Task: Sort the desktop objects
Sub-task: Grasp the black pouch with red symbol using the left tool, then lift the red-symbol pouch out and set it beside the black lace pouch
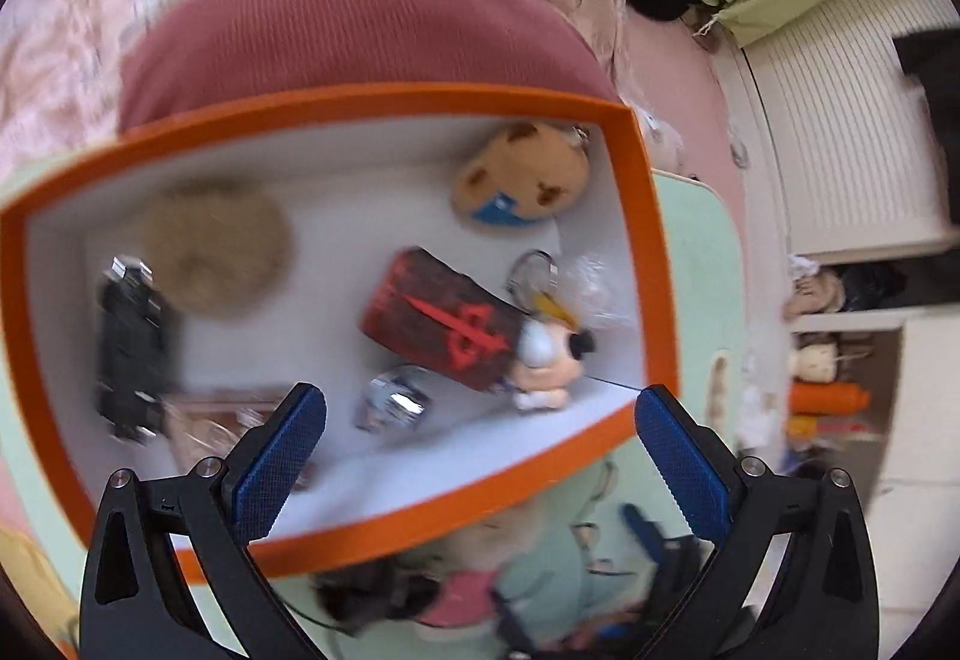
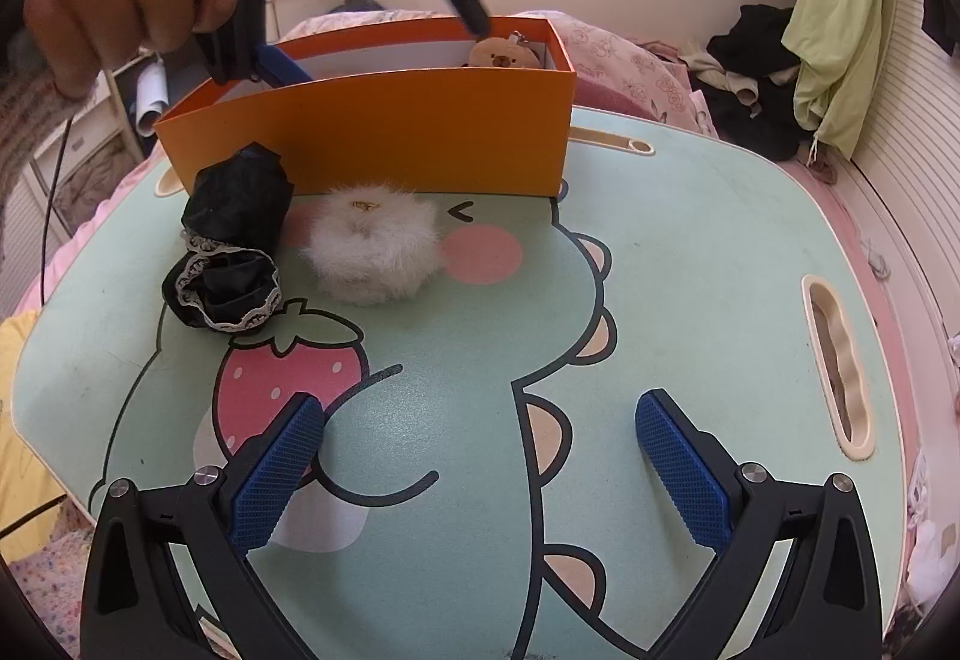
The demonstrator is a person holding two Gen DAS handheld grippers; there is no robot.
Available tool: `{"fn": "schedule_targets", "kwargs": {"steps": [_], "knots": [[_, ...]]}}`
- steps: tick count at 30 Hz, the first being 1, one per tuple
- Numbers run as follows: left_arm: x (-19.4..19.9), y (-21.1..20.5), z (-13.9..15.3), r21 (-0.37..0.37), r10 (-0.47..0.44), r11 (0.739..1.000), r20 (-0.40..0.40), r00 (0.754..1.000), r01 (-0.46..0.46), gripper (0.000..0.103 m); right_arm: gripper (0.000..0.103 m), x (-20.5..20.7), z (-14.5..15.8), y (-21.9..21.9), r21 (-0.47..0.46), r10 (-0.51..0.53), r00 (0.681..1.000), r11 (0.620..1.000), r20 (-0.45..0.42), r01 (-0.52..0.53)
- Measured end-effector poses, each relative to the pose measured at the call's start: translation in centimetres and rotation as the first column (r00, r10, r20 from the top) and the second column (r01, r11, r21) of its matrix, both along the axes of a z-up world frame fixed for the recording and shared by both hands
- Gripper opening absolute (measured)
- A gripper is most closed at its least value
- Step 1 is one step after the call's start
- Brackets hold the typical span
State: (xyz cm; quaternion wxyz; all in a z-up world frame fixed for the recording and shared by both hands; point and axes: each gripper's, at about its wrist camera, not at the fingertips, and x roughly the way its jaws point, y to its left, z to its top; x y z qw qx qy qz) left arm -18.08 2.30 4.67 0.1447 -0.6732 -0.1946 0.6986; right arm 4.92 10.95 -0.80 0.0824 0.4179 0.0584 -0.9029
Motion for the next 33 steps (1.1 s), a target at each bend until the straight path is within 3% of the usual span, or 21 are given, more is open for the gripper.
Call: {"fn": "schedule_targets", "kwargs": {"steps": [2,5,7,10,12,15,17,21,22,23,25,28,33], "knots": [[-0.3,0.2,-0.9,-0.026,0.062,0.998,0.088,0.994,-0.060,0.103,0.103,0.0,0.0,0.0,-0.001,0.001,1.000,1.000,0.000,-0.001],[-0.5,0.2,-2.5,-0.133,0.189,0.977,0.200,0.962,-0.164,0.103,0.103,0.0,0.0,0.0,-0.001,0.003,1.000,1.000,0.000,-0.003],[-0.4,-0.5,-2.9,-0.137,0.286,0.955,0.182,0.941,-0.263,0.103,0.103,0.0,0.0,0.0,-0.002,0.006,1.000,1.000,0.000,-0.006],[0.0,-1.4,-3.4,-0.123,0.424,0.905,0.174,0.889,-0.408,0.103,0.103,0.0,0.0,0.0,-0.003,0.008,1.000,1.000,-0.001,-0.008],[0.1,-1.4,-4.1,-0.117,0.450,0.893,0.198,0.871,-0.435,0.102,0.103,0.0,0.0,0.0,-0.004,0.008,1.000,1.000,-0.001,-0.008],[0.2,-1.0,-3.9,-0.156,0.486,0.872,0.162,0.859,-0.464,0.102,0.103,-0.1,0.0,0.1,-0.010,0.008,1.000,1.000,-0.002,-0.008],[0.0,-0.6,-3.5,-0.209,0.489,0.864,0.130,0.863,-0.458,0.094,0.103,-0.1,0.1,0.1,-0.014,0.008,1.000,1.000,-0.004,-0.008],[-0.9,0.6,-2.5,-0.306,0.418,0.872,0.058,0.907,-0.382,0.073,0.103,-0.2,0.1,0.2,-0.022,0.007,1.000,1.000,-0.006,-0.007],[-1.0,0.6,-2.4,-0.317,0.402,0.874,0.047,0.914,-0.368,0.066,0.103,-0.2,0.1,0.3,-0.027,0.006,1.000,1.000,-0.007,-0.006],[-1.1,0.6,-2.1,-0.320,0.385,0.878,0.033,0.922,-0.355,0.050,0.103,-0.2,0.1,0.3,-0.031,0.007,1.000,0.999,-0.008,-0.007],[-1.4,0.1,-2.1,-0.295,0.330,0.904,0.024,0.944,-0.308,0.042,0.103,-0.2,0.1,0.3,-0.035,0.006,1.000,0.999,-0.009,-0.006],[-1.7,-0.4,-2.3,-0.230,0.245,0.946,0.038,0.969,-0.230,0.042,0.103,-0.2,0.1,0.3,-0.034,0.008,1.000,0.999,-0.010,-0.008],[-1.5,-2.0,-1.1,-0.134,0.194,0.972,-0.007,0.981,-0.193,0.041,0.103,-0.2,0.1,0.3,-0.031,0.008,1.000,0.999,-0.010,-0.008]]}}
